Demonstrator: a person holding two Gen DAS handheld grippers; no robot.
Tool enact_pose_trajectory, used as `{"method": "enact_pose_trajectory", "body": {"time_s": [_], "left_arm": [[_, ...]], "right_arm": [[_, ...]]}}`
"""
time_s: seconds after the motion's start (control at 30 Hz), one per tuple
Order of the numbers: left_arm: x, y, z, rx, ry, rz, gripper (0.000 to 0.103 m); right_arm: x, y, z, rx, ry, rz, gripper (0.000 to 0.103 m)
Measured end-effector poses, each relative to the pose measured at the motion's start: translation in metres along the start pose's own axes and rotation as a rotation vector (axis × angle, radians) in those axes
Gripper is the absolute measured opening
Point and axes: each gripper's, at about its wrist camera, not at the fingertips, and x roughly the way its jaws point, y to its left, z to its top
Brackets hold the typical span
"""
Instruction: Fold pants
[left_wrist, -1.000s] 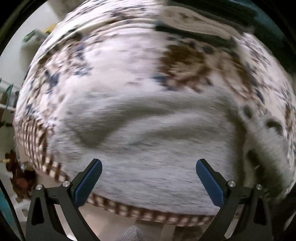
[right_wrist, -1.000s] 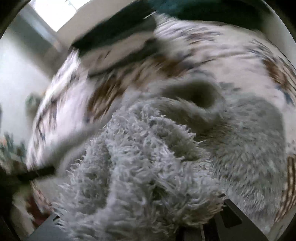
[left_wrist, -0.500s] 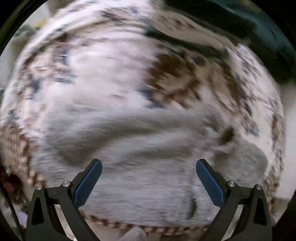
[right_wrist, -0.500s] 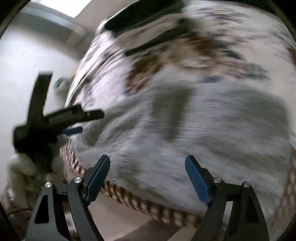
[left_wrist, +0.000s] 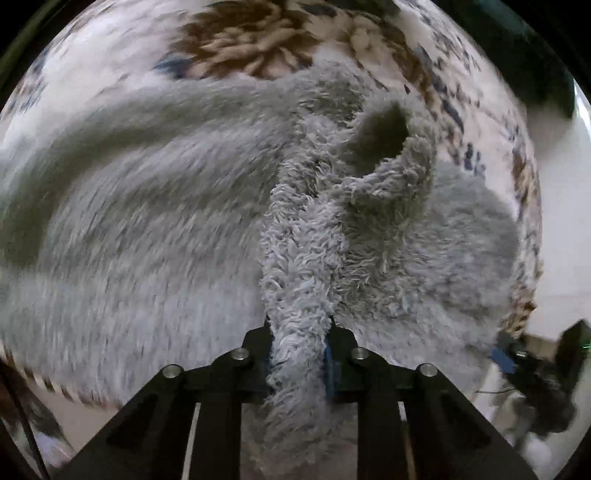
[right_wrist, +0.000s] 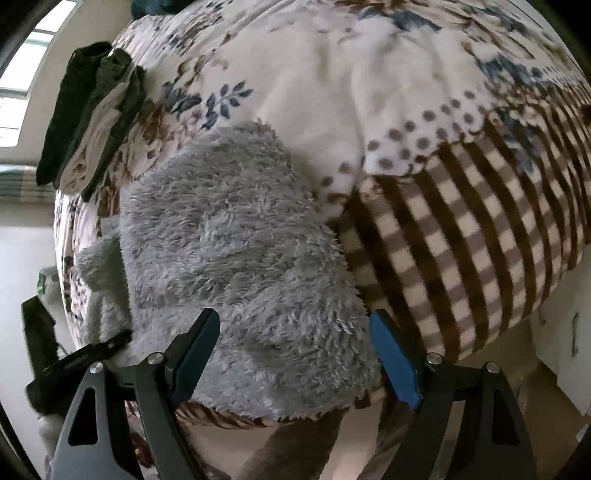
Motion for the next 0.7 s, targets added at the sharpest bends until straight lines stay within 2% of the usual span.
{"method": "enact_pose_trajectory", "body": {"time_s": [0.07,0.13,0.2,0.3,0.37,0.43,0.5,0.53,0.6,0.7], "left_arm": [[-0.002,0.01,-0.005,-0.039,0.019,-0.005,0.017],[0.008,0.023,-0.005,-0.067,0.039,0.023,0.017],[0.023,0.035,0.0,-0.103,0.08,0.003,0.021],[0.019,0.034,0.006,-0.118,0.076,-0.024,0.027],[0.004,0.027,0.004,-0.092,0.046,-0.009,0.032],[-0.013,0.021,0.001,-0.071,-0.002,0.039,0.037],[-0.028,0.014,-0.004,-0.036,-0.066,0.1,0.053],[-0.034,0.009,-0.002,-0.021,-0.103,0.144,0.067],[-0.043,0.005,0.011,-0.002,-0.172,0.142,0.07],[-0.034,-0.006,0.042,-0.007,-0.215,0.112,0.07]], "right_arm": [[0.001,0.004,-0.001,-0.014,0.007,0.001,0.085],[0.007,0.011,0.002,-0.034,0.02,0.001,0.085],[0.011,0.015,0.004,-0.05,0.031,-0.004,0.085],[0.014,0.025,0.006,-0.069,0.051,-0.024,0.085],[0.013,0.036,0.009,-0.11,0.042,-0.052,0.085],[0.012,0.054,0.012,-0.169,0.027,-0.106,0.085],[0.012,0.074,0.013,-0.237,0.023,-0.147,0.085],[0.014,0.086,0.014,-0.272,0.022,-0.157,0.085],[0.023,0.111,0.018,-0.336,0.025,-0.173,0.085],[0.037,0.135,0.025,-0.361,0.034,-0.159,0.085]]}}
